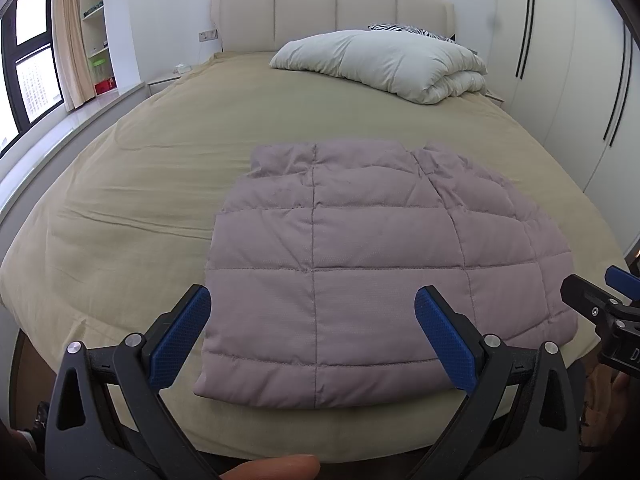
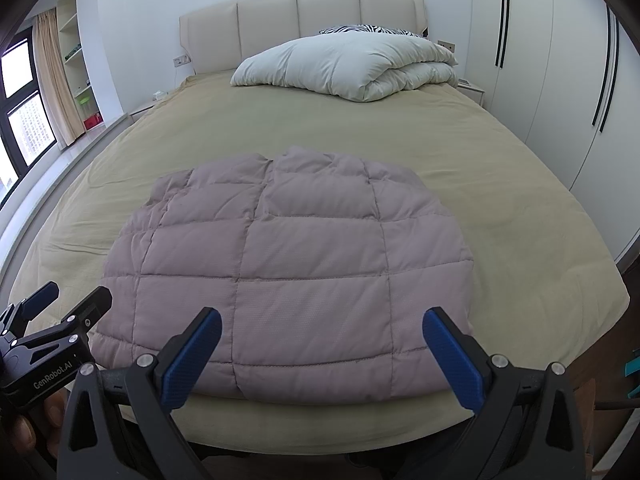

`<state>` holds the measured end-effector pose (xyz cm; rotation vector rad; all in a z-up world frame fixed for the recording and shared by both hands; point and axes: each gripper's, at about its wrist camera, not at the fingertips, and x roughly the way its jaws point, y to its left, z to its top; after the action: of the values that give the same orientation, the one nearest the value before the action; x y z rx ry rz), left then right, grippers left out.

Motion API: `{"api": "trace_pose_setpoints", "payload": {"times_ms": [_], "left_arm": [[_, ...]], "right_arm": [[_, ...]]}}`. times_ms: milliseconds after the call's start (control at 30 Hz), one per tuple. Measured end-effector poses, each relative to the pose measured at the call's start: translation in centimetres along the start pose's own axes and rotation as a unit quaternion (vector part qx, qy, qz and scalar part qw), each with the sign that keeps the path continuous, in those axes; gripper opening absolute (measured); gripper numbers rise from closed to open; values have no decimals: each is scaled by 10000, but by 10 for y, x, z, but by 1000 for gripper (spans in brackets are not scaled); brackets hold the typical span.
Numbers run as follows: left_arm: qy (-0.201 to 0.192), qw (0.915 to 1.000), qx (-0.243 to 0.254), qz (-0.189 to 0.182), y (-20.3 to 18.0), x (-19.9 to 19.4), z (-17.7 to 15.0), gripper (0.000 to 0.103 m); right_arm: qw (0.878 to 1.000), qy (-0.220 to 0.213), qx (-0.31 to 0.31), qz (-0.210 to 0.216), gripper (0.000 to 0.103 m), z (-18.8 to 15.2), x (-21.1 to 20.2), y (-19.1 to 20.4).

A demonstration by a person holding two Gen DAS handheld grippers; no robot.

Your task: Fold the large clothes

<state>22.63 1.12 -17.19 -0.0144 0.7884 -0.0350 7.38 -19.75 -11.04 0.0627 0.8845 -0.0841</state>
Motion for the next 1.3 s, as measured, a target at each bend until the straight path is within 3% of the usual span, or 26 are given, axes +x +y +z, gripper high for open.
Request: {"api": "trace_pose_setpoints", "payload": {"times_ms": [1300], "left_arm": [[0,10000,-42,-23,-2,-3,2,103]], "right_arm": [[10000,-15,-16,-1,103,3,0,2]]}}
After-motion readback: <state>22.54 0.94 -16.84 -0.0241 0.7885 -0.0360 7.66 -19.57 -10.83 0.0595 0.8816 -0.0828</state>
